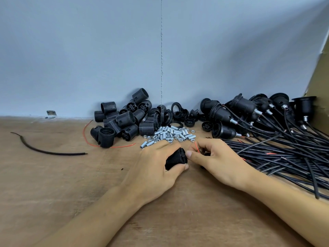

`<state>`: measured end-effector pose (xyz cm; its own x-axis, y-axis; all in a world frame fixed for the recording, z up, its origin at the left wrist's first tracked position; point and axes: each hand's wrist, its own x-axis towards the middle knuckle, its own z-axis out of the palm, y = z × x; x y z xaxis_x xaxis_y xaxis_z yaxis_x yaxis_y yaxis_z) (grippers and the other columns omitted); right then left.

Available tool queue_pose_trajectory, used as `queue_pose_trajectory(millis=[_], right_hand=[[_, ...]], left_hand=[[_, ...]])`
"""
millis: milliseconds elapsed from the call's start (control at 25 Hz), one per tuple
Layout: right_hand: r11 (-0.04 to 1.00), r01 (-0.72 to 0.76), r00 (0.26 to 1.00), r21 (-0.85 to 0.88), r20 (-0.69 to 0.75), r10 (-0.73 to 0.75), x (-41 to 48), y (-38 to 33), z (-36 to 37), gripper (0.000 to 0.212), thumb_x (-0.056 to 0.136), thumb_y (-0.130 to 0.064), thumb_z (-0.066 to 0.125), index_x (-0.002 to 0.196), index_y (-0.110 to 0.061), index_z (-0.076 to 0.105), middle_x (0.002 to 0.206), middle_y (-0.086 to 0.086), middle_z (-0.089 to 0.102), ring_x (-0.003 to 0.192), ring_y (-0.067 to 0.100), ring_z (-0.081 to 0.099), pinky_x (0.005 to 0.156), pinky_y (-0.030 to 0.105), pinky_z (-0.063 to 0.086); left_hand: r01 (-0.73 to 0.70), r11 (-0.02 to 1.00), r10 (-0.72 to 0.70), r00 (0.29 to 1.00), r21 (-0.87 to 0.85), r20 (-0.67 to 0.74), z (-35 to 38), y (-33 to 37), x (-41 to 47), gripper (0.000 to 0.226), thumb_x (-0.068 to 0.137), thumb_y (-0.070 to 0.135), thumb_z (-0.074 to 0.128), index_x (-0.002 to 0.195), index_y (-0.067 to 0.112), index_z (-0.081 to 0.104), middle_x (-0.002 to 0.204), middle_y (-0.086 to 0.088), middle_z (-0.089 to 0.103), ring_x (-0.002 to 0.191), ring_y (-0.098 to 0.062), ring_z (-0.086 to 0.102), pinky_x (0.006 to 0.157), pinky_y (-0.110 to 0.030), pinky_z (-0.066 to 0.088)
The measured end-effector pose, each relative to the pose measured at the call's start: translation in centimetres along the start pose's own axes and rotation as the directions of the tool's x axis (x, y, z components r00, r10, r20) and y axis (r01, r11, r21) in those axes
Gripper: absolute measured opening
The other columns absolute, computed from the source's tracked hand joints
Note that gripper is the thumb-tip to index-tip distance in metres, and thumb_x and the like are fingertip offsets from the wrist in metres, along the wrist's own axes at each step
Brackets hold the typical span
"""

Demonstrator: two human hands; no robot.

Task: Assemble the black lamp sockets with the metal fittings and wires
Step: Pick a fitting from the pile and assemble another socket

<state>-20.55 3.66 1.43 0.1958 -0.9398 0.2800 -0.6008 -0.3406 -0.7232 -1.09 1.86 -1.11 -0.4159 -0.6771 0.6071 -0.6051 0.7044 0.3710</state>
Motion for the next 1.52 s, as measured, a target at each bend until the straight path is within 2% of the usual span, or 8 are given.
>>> queue_pose_trajectory(millis=[360, 480, 600, 840, 1120, 1280, 1440, 1520], right_hand=[[0.998, -0.034, 0.997, -0.055, -0.070, 0.030, -0.1, -0.2, 0.0, 0.037, 0.090, -0.030, 0.070, 0.064, -0.009, 0.054, 0.058, -0.005, 0.040, 0.057, 0.008, 0.033, 0.057, 0.027, 0.030], [0.997, -0.078, 0.991, -0.003, -0.106, 0.077, 0.0, -0.1, -0.1, 0.037, 0.091, -0.035, 0.069, 0.062, -0.015, 0.057, 0.052, -0.010, 0.044, 0.052, 0.006, 0.035, 0.053, 0.020, 0.030], [0.996, -0.084, 0.989, -0.030, -0.123, 0.080, 0.0, 0.0, 0.2, 0.044, 0.093, -0.036, 0.066, 0.068, -0.003, 0.053, 0.058, -0.001, 0.044, 0.056, 0.009, 0.035, 0.056, 0.026, 0.031], [0.994, -0.097, 0.988, -0.043, -0.123, 0.091, 0.1, 0.0, 0.7, 0.042, 0.095, -0.032, 0.063, 0.071, 0.001, 0.053, 0.064, 0.005, 0.045, 0.060, 0.012, 0.036, 0.061, 0.033, 0.033], [0.994, -0.087, 0.986, -0.071, -0.147, 0.076, 0.1, 0.0, 1.1, 0.040, 0.095, -0.026, 0.064, 0.064, -0.005, 0.051, 0.060, -0.004, 0.042, 0.055, 0.006, 0.034, 0.055, 0.023, 0.029], [0.994, -0.082, 0.986, -0.068, -0.150, 0.071, 0.2, 0.1, 1.3, 0.038, 0.096, -0.025, 0.063, 0.066, -0.004, 0.053, 0.060, -0.004, 0.042, 0.055, 0.006, 0.034, 0.056, 0.024, 0.029], [0.997, -0.078, 0.982, -0.011, -0.173, 0.075, 0.1, 0.3, 1.3, 0.038, 0.094, -0.030, 0.065, 0.059, -0.018, 0.054, 0.056, -0.009, 0.046, 0.054, 0.004, 0.038, 0.055, 0.020, 0.031], [0.998, -0.040, 0.983, 0.048, -0.176, 0.048, -0.1, 0.2, 1.0, 0.026, 0.092, -0.033, 0.068, 0.068, -0.025, 0.064, 0.062, -0.009, 0.057, 0.058, 0.002, 0.047, 0.059, 0.016, 0.038]], left_hand=[[0.028, 1.000, -0.028, 1.000, 0.007, -0.008, 0.1, 0.0, 0.2, 0.022, 0.082, 0.050, 0.066, 0.084, 0.029, 0.063, 0.072, 0.013, 0.051, 0.075, -0.008, 0.052, 0.064, -0.018, 0.037], [0.073, 0.997, -0.074, 0.997, -0.016, -0.017, 0.4, -0.2, 0.6, 0.019, 0.081, 0.045, 0.071, 0.083, 0.029, 0.062, 0.073, 0.012, 0.054, 0.076, -0.007, 0.053, 0.062, -0.016, 0.034], [0.064, 0.998, -0.064, 0.998, -0.017, -0.001, 0.4, -0.3, 0.5, 0.018, 0.082, 0.045, 0.071, 0.082, 0.031, 0.061, 0.074, 0.013, 0.053, 0.076, -0.005, 0.052, 0.063, -0.014, 0.034], [0.042, 0.999, -0.042, 0.999, -0.021, 0.015, 0.3, -0.1, 0.4, 0.020, 0.083, 0.044, 0.072, 0.081, 0.029, 0.059, 0.072, 0.014, 0.050, 0.076, -0.006, 0.051, 0.063, -0.013, 0.032], [0.009, 1.000, -0.009, 1.000, -0.025, 0.022, 0.3, -0.1, 0.3, 0.021, 0.083, 0.042, 0.074, 0.081, 0.034, 0.054, 0.071, 0.018, 0.046, 0.073, 0.000, 0.049, 0.064, -0.012, 0.031], [-0.002, 1.000, 0.003, 1.000, -0.010, 0.027, 0.3, 0.0, 0.3, 0.029, 0.082, 0.042, 0.073, 0.080, 0.042, 0.044, 0.071, 0.021, 0.045, 0.073, 0.001, 0.049, 0.064, -0.011, 0.031], [0.031, 0.999, -0.032, 0.999, -0.045, -0.010, 0.7, -0.3, 0.4, 0.016, 0.081, 0.040, 0.075, 0.086, 0.034, 0.061, 0.072, 0.023, 0.050, 0.077, 0.007, 0.051, 0.068, -0.007, 0.034], [0.093, 0.987, -0.097, 0.995, -0.129, -0.028, 0.7, -0.5, 0.5, 0.018, 0.080, 0.037, 0.077, 0.094, 0.034, 0.066, 0.077, 0.023, 0.060, 0.082, 0.007, 0.056, 0.072, -0.010, 0.041]])
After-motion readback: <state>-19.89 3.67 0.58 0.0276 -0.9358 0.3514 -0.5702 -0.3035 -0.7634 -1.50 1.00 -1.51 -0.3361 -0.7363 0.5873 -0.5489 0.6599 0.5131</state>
